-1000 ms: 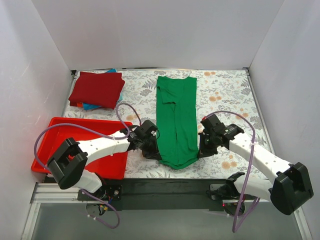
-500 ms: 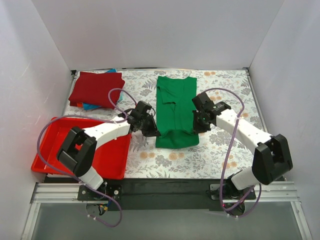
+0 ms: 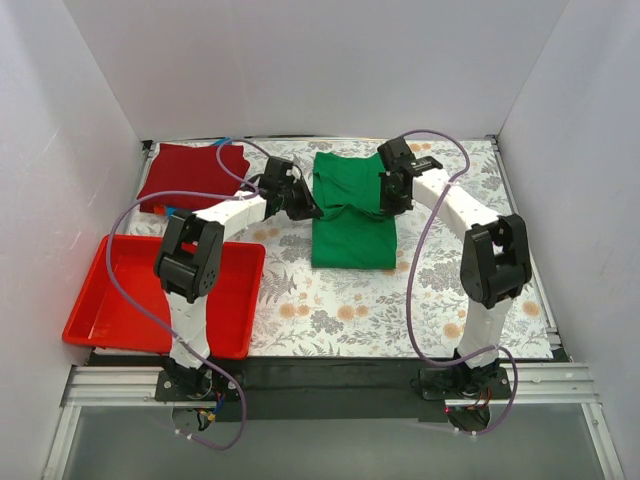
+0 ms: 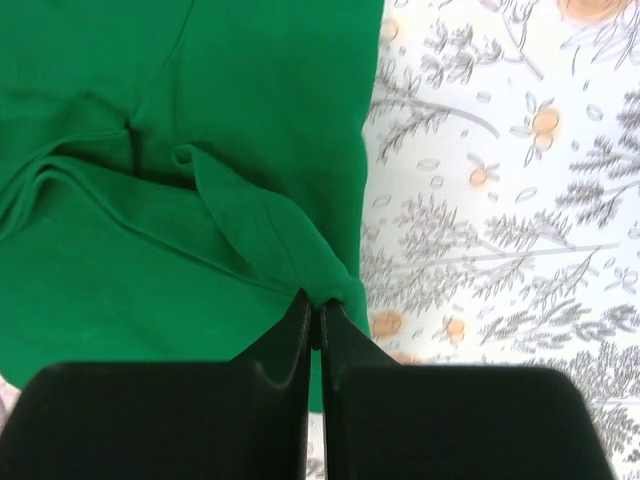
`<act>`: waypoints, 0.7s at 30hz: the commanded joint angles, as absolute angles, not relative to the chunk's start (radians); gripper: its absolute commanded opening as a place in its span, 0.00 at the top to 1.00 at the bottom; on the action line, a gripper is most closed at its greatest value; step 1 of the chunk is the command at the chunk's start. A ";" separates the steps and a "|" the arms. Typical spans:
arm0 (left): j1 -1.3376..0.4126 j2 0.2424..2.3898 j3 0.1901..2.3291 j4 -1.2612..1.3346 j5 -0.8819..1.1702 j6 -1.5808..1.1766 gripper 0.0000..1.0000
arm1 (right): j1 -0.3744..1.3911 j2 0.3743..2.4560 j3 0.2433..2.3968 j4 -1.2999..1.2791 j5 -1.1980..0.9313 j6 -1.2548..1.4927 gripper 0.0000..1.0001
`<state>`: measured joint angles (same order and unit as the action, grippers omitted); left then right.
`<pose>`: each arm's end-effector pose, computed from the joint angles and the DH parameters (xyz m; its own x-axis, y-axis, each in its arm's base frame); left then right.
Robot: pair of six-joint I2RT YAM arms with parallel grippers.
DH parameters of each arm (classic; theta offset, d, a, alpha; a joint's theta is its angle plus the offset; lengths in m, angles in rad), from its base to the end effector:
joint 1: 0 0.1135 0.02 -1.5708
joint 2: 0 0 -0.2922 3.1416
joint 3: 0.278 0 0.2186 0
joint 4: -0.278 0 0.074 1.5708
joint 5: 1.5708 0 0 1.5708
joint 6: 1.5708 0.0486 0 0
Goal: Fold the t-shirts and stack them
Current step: Fold the tshirt
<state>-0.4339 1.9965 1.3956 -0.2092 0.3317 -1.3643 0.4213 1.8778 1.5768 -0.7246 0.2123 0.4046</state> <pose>0.3841 -0.1954 0.2234 -0.7232 -0.6848 0.0895 -0.5200 0.4546 -0.7231 0.3600 0.1501 0.2831 -0.8354 0.0473 -0.5476 0.0313 0.9988 0.0385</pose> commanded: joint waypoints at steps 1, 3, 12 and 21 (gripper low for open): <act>-0.402 2.038 1.485 -0.178 0.385 -1.313 1.00 | 0.391 1.936 1.663 -0.715 0.238 0.368 0.99; -0.384 2.090 1.528 -0.176 0.423 -1.307 1.00 | 0.373 1.974 1.692 -0.716 0.230 0.362 0.99; -0.350 2.178 1.581 -0.218 0.497 -1.272 0.98 | 0.354 2.029 1.721 -0.716 0.212 0.337 0.99; -0.339 2.191 1.689 -0.299 0.440 -1.229 0.64 | 0.351 2.057 1.782 -0.721 0.144 0.316 0.62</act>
